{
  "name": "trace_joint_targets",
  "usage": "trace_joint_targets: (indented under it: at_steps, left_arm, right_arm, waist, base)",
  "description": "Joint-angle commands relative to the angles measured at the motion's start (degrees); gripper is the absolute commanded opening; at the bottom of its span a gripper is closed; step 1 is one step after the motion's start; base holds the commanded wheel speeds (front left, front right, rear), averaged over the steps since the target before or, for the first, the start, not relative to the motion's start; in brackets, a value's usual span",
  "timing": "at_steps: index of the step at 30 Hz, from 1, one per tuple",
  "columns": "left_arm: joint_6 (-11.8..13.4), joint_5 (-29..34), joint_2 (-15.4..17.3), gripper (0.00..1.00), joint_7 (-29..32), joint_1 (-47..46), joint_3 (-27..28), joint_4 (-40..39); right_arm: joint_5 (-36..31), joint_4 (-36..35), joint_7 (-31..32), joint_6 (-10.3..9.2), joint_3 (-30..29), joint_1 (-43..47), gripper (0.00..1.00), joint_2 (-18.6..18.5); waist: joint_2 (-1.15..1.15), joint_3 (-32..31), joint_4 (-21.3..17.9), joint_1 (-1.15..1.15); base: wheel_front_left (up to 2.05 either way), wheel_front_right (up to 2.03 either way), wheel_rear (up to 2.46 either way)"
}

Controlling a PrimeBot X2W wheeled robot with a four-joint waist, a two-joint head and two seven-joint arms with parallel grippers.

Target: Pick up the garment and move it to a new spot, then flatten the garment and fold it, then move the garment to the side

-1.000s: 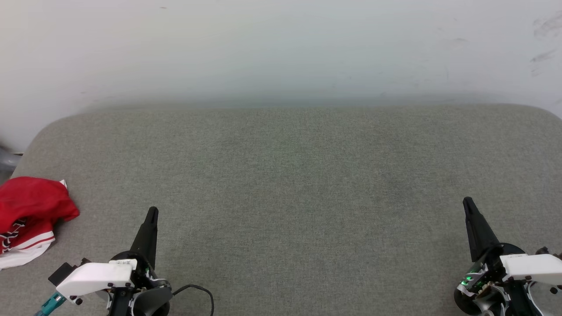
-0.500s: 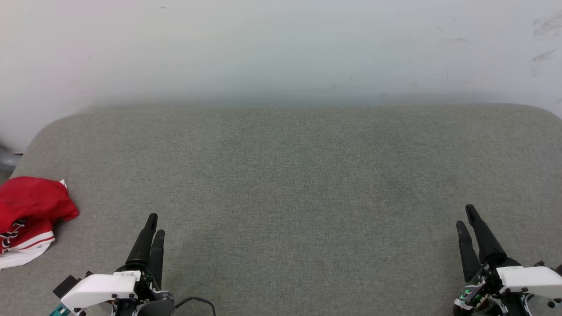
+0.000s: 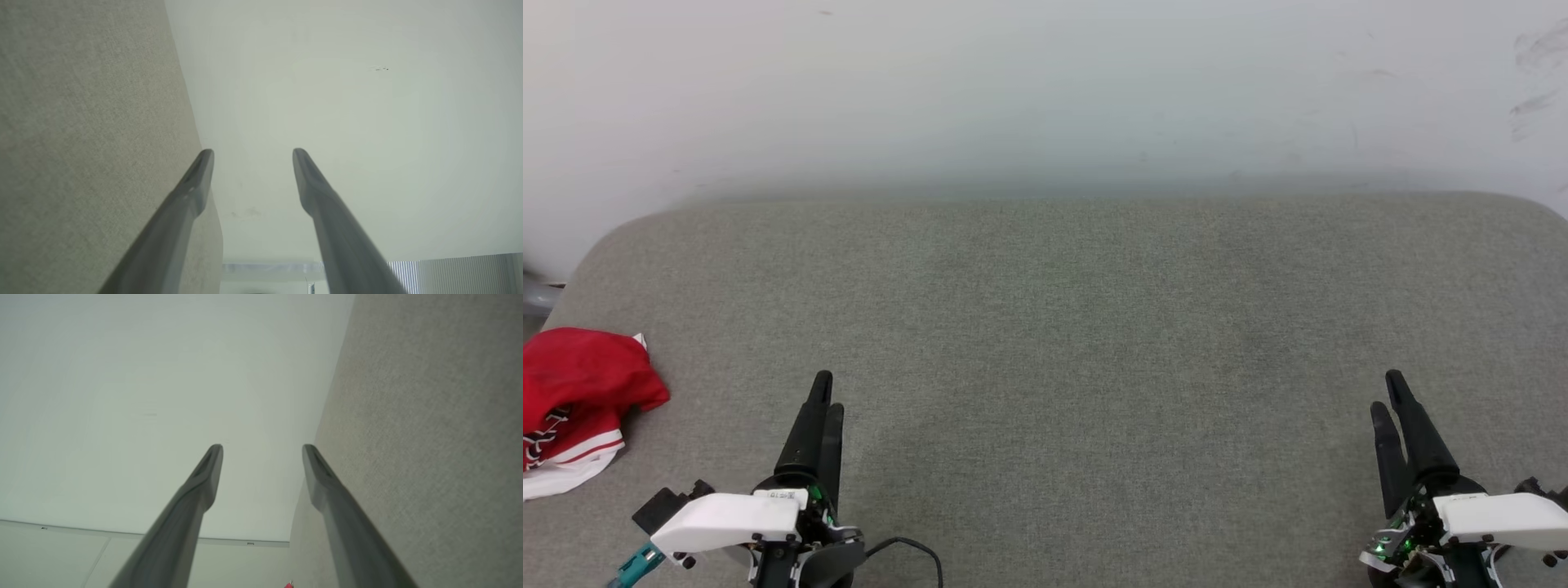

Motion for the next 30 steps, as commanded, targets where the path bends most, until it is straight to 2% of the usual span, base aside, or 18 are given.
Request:
trace_joint_targets:
  at_steps: [1,10,30]
  left_arm:
    - [-0.01,1.17,0.71,1.00,-0.69,-0.88,-0.87,-1.81]
    - [-0.01,8.55,0.87,1.00,-2.97,-0.80,-2.33,-4.62]
    - [-0.01,33.18,0.38,1.00,-7.14,-0.25,-3.01,-6.06]
  right_arm:
    - [-1.75,-1.57,-0.68,0.00,0.37,-0.53,1.00,-0.63]
    - [-12.76,-4.01,-2.87,0.00,1.57,-0.45,1.00,-1.14]
    - [-44.23,-6.67,-7.06,0.00,2.86,0.30,1.00,-1.74]
  waist:
    - [0.00,0.04,0.01,0.00]
    - [0.00,0.22,0.14,0.00]
    - [0.00,0.26,0.50,0.00]
  base:
    - [0.00,0.00,0.00]
    - [0.00,0.00,0.00]
    - [0.00,0.00,0.00]
